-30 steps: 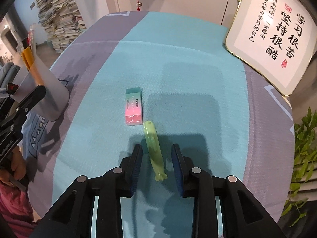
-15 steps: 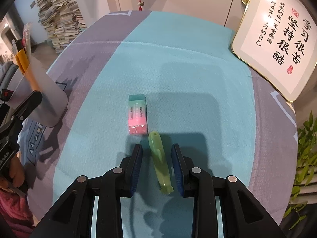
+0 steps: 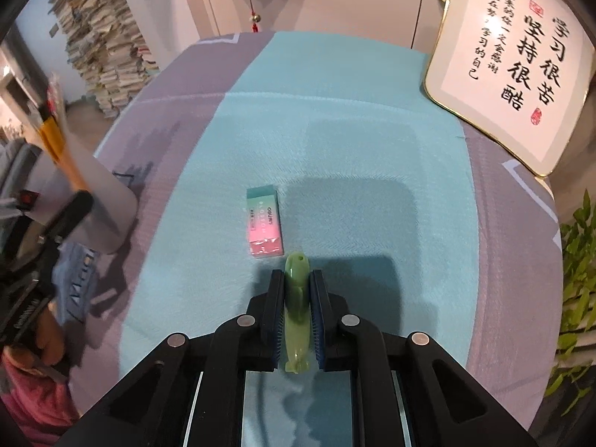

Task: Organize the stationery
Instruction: 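Lift the green highlighter over the cup and drop it inside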

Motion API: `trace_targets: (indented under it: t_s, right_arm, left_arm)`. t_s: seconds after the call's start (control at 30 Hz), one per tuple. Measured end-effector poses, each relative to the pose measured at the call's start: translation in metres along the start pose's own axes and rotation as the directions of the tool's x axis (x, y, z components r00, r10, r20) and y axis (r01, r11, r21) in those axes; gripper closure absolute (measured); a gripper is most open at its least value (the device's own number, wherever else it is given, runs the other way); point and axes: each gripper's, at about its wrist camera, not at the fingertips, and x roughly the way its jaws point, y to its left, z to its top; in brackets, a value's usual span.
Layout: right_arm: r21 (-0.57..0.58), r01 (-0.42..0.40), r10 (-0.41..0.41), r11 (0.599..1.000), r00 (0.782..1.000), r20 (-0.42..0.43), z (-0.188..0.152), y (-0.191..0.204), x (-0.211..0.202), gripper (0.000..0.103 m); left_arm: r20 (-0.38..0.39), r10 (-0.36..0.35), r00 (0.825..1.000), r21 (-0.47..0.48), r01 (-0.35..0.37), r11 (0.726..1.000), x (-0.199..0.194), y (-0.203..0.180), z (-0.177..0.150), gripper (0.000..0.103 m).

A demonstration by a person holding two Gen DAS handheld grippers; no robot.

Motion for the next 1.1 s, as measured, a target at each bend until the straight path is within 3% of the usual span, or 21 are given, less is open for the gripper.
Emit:
trace_targets:
  t_s: [0.47, 0.73, 0.83, 1.1]
  right_arm:
    - [0.008, -0.117, 0.115, 0.993, 0.981, 0.159, 0.011, 0.022, -0.068, 0.089]
    - [-0.136, -0.214, 0.242, 0.967, 0.939, 0.245, 0.040, 0.086, -0.098, 0.089]
    - [-0.199, -0.240, 0.288, 0.950, 0.921, 0.264, 0.053, 0.113, -0.101, 0.089]
    - [-0.217, -0.275, 0.323, 0.937, 0.918, 0.230, 0.077, 0.146, -0.072, 0.089]
  left_arm:
    - [0.000, 0.000, 1.000, 0.000, 0.000, 1.000, 0.000, 0.000, 0.000, 0.033]
    - [0.000, 0.000, 1.000, 0.000, 0.000, 1.000, 0.000, 0.000, 0.000, 0.033]
    - [0.000, -0.001, 1.000, 0.000, 0.001, 1.000, 0.000, 0.000, 0.000, 0.033]
    - [0.000, 0.000, 1.000, 0.000, 0.000, 1.000, 0.000, 0.000, 0.000, 0.033]
